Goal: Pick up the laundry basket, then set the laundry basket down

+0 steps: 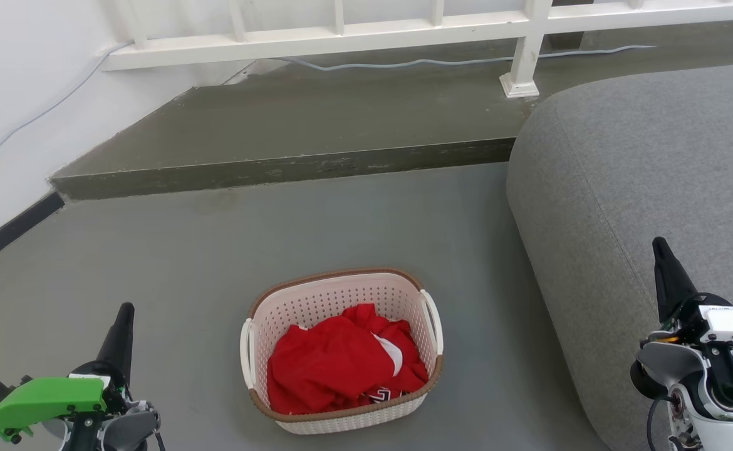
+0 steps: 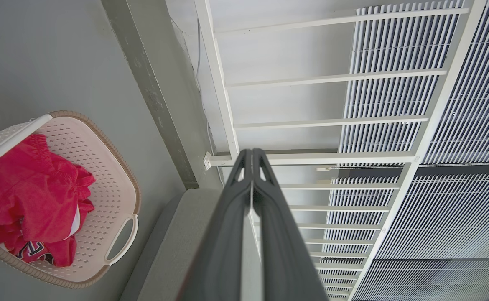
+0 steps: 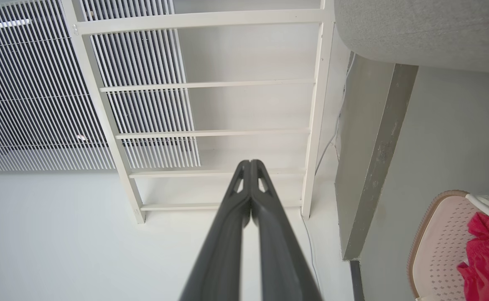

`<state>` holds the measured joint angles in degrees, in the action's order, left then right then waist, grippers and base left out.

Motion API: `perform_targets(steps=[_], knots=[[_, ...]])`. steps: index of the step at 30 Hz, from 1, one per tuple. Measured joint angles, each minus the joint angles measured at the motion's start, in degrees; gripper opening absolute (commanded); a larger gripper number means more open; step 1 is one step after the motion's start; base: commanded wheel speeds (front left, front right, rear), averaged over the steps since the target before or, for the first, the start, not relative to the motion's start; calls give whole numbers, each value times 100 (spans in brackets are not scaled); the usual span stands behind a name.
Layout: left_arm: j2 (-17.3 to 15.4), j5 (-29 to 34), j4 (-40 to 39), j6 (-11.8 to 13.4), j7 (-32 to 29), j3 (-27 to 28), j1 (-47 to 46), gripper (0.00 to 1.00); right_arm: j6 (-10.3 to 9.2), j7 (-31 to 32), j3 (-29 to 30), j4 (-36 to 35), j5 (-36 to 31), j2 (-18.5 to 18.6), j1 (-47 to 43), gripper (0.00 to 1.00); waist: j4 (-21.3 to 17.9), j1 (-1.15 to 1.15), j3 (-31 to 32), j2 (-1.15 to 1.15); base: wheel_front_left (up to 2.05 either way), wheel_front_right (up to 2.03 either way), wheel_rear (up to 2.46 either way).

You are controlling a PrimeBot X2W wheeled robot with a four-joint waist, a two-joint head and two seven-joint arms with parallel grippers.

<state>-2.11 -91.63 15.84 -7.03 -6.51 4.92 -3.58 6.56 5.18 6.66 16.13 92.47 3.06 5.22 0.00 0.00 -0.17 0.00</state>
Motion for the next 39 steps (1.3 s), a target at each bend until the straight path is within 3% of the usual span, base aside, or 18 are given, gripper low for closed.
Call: perform_targets(steps=[39], knots=[[0, -1, -1, 0, 0, -1, 0, 0, 0, 1, 11, -2, 0, -19, -2, 0, 0, 0, 0, 0, 0, 0, 0]])
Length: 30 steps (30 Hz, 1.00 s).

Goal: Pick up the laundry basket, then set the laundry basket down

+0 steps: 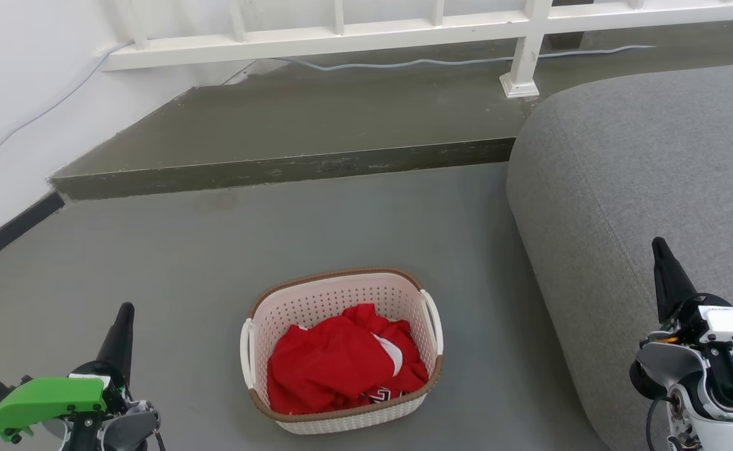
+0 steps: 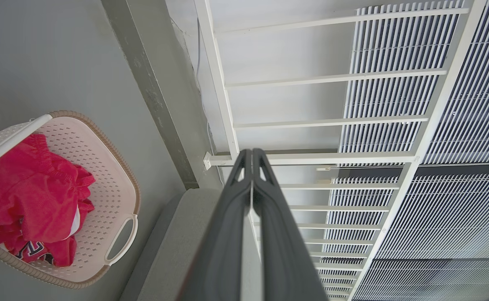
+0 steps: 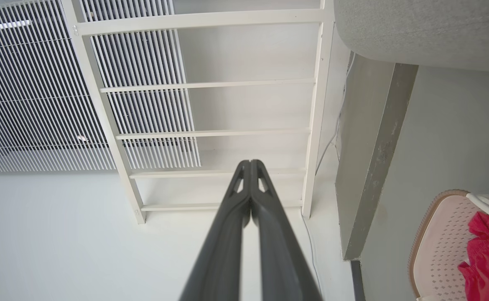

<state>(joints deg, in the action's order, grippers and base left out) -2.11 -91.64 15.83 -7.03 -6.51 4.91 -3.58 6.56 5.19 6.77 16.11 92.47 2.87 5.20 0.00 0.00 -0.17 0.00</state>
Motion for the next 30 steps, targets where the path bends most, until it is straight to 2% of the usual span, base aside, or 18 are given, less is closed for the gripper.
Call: perform_targets(steps=[30], knots=[[0, -1, -1, 0, 0, 0, 0, 0, 0, 16, 3, -1, 0, -3, -2, 0, 0, 0, 0, 0, 0, 0, 0]])
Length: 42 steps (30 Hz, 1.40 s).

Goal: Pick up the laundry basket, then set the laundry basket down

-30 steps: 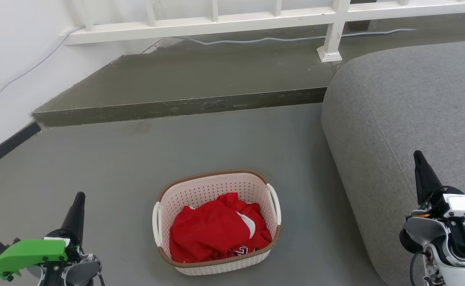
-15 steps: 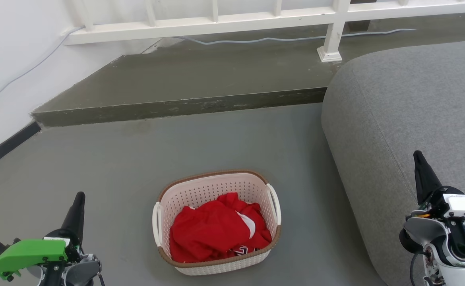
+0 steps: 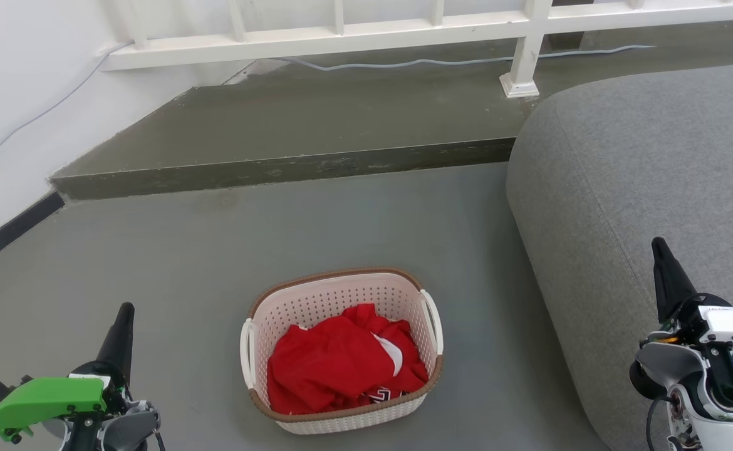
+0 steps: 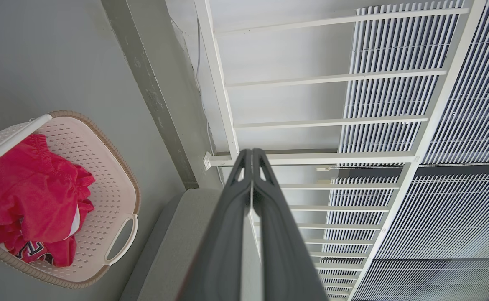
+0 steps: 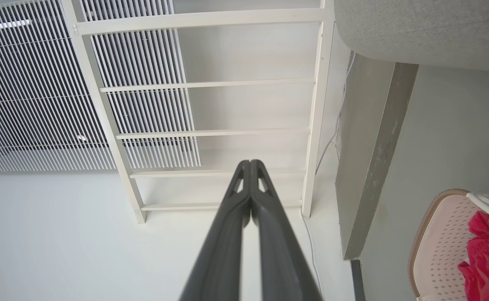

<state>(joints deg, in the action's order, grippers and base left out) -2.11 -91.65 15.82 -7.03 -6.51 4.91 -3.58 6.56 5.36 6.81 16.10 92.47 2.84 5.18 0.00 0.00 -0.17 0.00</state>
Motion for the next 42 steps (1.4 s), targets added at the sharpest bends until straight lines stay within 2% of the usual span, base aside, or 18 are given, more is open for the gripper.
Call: perform_targets(steps=[42], knots=[[0, -1, -1, 0, 0, 0, 0, 0, 0, 1, 7, -1, 0, -2, -1, 0, 0, 0, 0, 0, 0, 0, 0]])
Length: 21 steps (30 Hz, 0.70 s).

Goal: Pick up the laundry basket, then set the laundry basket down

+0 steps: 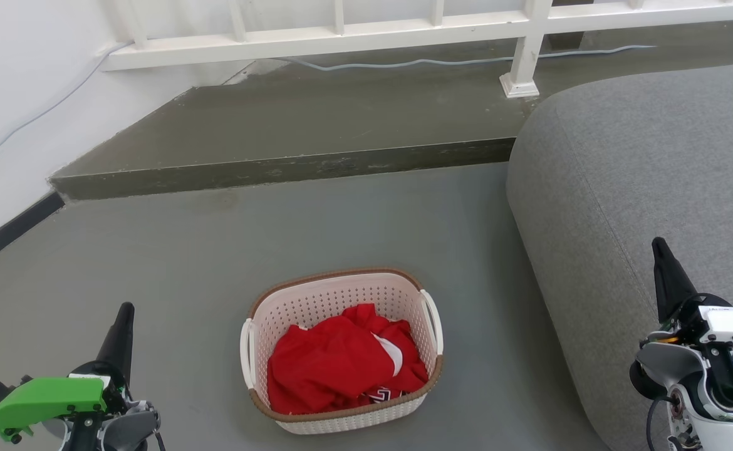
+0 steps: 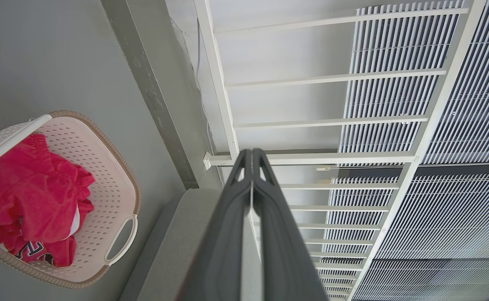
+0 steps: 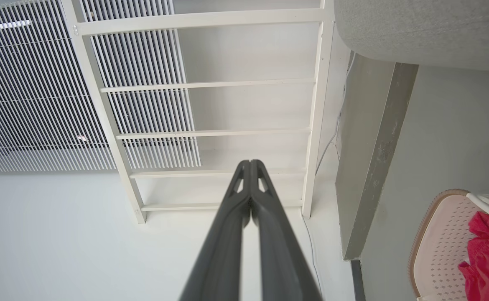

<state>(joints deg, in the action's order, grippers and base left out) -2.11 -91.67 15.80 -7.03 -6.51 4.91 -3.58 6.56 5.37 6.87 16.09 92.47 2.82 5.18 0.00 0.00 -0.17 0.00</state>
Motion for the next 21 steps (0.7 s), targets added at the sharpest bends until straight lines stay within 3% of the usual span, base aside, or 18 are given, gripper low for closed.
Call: perform_targets(steps=[21], knots=[[1, 0, -1, 0, 0, 0, 0, 0, 0, 0, 3, 0, 0, -1, 0, 0, 0, 0, 0, 0, 0, 0, 0]])
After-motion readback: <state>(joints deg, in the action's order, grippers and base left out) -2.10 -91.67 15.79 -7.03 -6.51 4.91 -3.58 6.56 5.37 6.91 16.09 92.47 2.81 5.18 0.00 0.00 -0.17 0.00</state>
